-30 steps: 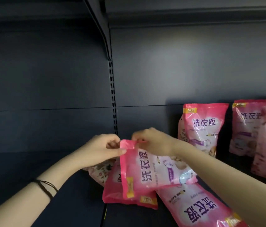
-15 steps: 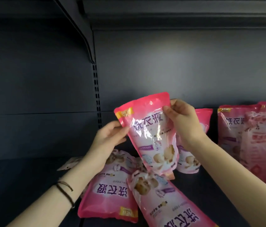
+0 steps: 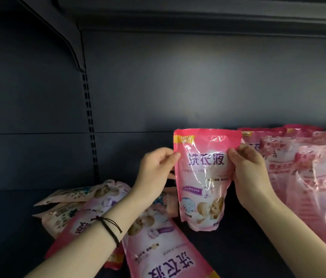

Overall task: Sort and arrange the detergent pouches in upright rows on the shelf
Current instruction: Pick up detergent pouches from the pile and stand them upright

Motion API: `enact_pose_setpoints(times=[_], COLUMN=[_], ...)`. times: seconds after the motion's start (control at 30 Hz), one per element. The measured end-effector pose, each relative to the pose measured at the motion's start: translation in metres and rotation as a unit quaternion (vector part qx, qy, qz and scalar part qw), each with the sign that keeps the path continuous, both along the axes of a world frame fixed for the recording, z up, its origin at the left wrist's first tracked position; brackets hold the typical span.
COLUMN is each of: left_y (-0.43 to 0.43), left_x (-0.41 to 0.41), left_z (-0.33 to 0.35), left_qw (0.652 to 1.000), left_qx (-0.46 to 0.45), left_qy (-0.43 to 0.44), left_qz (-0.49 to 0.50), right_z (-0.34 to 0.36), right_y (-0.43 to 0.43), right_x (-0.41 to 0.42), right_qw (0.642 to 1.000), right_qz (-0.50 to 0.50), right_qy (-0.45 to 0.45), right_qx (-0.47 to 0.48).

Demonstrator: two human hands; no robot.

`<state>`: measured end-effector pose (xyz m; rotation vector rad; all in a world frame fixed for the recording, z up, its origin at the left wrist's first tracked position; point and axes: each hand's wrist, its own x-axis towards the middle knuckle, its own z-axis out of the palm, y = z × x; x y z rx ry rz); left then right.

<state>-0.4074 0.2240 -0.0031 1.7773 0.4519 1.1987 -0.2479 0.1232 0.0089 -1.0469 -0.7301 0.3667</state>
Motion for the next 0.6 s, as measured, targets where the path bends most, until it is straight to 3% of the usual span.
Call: enact_pose_setpoints(times=[0.23, 0.37, 0.47, 0.6], left_y=[-0.003, -0.001, -0.003, -0.015], left_x=[0.005, -0.015, -0.043, -0.079], left_z=[-0.011, 0.001, 0.003, -0.001], left_qw=[0.999, 0.990, 0.968, 0.886], left_qx=[-0.004, 0.055, 0.155, 0.290], left_qy=[0.044, 0.125, 0.189, 0.358], left_qz=[0.006, 0.025, 0.064, 0.059], right_z=[-0.013, 0.001, 0.007, 0.000], right_y=[-0.002, -0.010, -0.024, -0.041], right_x=[0.011, 0.014, 0.008, -0.003], right_qw=[0.997, 0.971, 0.923, 0.822], right_qz=[-0.024, -0.068, -0.110, -0.153], right_qy=[-0.066, -0.221, -0.366, -0.545], right_qx=[-0.040, -0.063, -0.049, -0.066])
